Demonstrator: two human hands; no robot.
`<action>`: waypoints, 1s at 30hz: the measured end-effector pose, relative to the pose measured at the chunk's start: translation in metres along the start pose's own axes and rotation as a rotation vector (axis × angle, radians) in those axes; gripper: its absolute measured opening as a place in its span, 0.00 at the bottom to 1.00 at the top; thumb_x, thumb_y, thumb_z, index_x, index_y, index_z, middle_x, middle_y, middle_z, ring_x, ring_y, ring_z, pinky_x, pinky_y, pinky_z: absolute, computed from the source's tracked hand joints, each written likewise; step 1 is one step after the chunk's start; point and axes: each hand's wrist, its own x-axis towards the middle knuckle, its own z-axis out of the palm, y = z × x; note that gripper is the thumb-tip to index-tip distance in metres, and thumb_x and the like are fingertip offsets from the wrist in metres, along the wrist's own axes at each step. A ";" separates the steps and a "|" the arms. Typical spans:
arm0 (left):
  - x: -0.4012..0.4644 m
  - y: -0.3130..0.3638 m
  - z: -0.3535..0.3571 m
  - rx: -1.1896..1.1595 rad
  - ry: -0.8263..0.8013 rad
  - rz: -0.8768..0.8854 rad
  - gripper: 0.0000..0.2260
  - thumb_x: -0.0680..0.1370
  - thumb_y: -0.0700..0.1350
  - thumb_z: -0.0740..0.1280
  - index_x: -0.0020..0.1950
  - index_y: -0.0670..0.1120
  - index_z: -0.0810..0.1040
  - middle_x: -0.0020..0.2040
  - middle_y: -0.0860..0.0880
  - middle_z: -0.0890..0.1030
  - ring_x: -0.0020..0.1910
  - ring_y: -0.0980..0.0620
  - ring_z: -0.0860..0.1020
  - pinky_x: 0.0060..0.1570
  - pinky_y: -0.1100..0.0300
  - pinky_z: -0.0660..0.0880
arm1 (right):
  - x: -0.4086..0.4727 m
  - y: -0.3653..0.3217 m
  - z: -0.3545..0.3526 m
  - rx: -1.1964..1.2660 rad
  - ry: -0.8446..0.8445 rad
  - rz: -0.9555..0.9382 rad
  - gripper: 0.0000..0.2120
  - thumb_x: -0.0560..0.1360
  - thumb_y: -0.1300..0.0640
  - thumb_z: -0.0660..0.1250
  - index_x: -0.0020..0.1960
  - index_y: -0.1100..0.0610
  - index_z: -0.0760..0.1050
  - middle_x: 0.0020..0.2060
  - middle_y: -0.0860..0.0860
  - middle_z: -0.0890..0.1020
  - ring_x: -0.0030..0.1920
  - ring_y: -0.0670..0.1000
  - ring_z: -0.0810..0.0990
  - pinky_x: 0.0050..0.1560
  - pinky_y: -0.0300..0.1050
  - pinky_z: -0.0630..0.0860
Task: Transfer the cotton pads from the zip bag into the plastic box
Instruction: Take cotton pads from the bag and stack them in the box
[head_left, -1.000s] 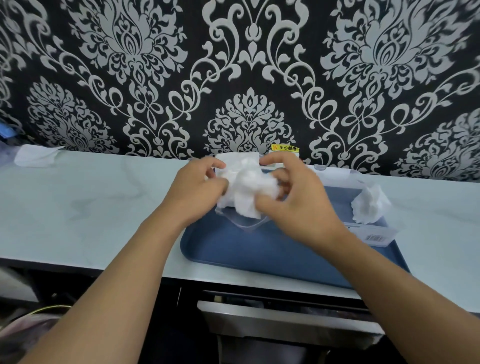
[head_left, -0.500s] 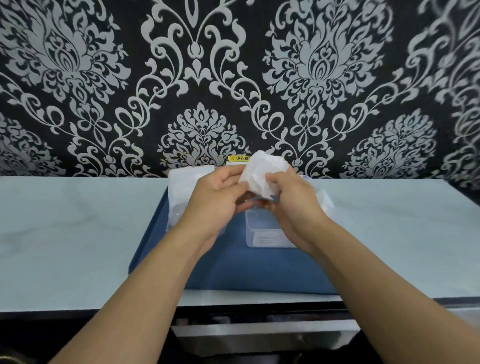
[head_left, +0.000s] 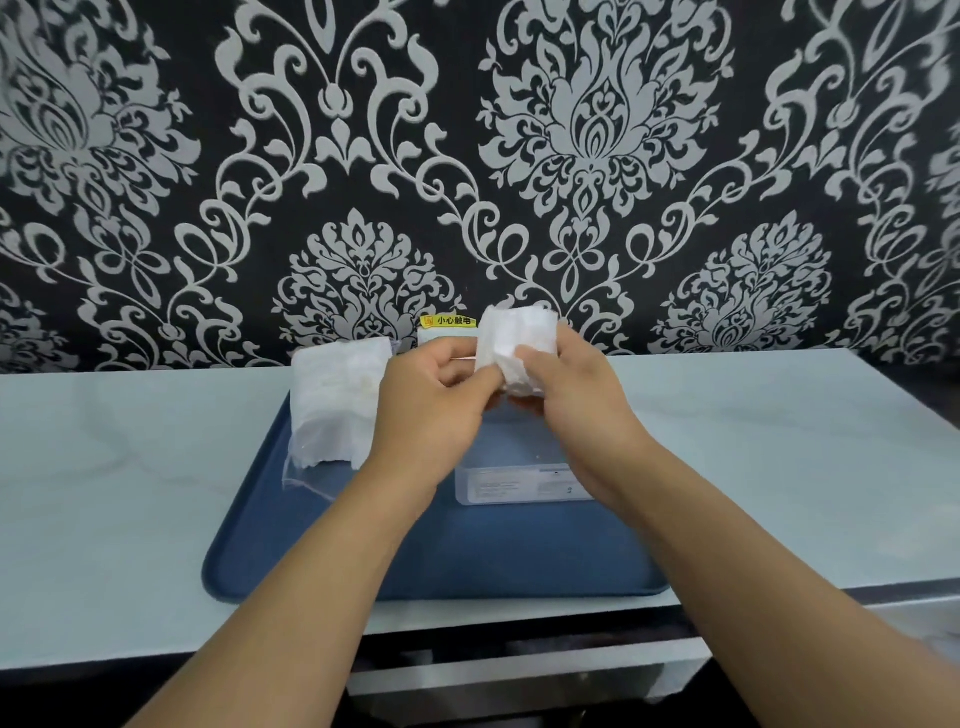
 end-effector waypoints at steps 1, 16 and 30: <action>0.001 0.000 0.001 -0.074 -0.014 -0.053 0.10 0.76 0.35 0.69 0.55 0.45 0.84 0.43 0.48 0.88 0.45 0.49 0.86 0.50 0.58 0.83 | 0.000 0.002 -0.003 -0.103 0.026 -0.080 0.18 0.80 0.61 0.62 0.69 0.53 0.70 0.56 0.50 0.81 0.57 0.50 0.80 0.59 0.48 0.79; 0.007 0.005 -0.003 -0.358 -0.089 -0.246 0.08 0.80 0.42 0.64 0.50 0.42 0.83 0.48 0.42 0.86 0.42 0.49 0.85 0.43 0.58 0.82 | -0.003 -0.004 -0.011 -0.549 0.194 -0.514 0.14 0.69 0.61 0.77 0.52 0.51 0.80 0.38 0.46 0.77 0.36 0.45 0.72 0.40 0.36 0.72; 0.007 0.002 -0.008 -0.334 -0.147 -0.276 0.13 0.83 0.51 0.63 0.56 0.45 0.83 0.52 0.46 0.87 0.52 0.49 0.86 0.49 0.57 0.83 | 0.004 -0.011 -0.024 -0.388 -0.087 -0.285 0.06 0.75 0.61 0.73 0.41 0.57 0.77 0.30 0.56 0.82 0.31 0.46 0.74 0.37 0.40 0.72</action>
